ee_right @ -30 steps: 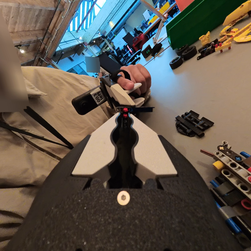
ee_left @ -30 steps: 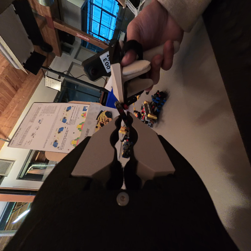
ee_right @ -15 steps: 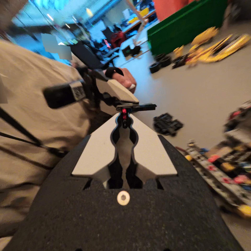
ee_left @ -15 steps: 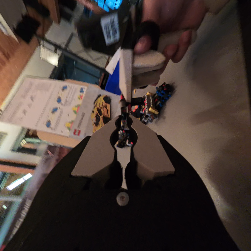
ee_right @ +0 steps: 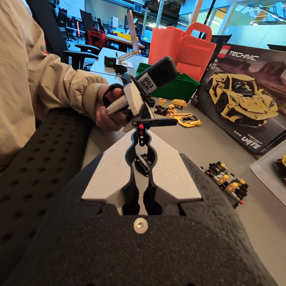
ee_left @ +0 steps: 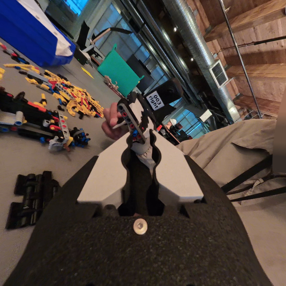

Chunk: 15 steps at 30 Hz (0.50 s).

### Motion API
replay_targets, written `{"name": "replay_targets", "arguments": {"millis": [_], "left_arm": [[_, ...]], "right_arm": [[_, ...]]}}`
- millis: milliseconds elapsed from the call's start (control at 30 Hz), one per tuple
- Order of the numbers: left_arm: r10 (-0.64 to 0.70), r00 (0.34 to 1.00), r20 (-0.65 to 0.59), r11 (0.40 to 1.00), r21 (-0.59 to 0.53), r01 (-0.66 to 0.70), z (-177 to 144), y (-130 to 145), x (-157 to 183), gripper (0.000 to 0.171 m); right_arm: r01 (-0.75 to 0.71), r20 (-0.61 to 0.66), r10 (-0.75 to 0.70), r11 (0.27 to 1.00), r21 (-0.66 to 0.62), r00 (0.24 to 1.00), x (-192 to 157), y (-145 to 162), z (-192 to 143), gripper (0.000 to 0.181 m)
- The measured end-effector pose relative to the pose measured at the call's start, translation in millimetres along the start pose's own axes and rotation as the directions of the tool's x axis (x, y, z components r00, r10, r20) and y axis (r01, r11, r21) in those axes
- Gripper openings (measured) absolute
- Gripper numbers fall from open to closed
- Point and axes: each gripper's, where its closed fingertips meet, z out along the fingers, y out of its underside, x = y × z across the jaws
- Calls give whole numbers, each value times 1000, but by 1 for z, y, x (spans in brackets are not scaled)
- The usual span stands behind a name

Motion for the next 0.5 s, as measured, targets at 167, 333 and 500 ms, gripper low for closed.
{"name": "replay_targets", "arguments": {"millis": [167,333,500], "left_arm": [[55,997,52,998,-22,-54,0,2,-5,10],[245,954,170,969,-41,-242,-2,-1,-12,8],[310,928,206,950,-36,-309,0,-4,-10,8]], "right_arm": [[-135,33,135,991,-15,990,-1,5,0,8],[-628,200,616,778,-5,762,3,-4,1,21],[-706,222,685,707,28,694,8,-7,1,12]]}}
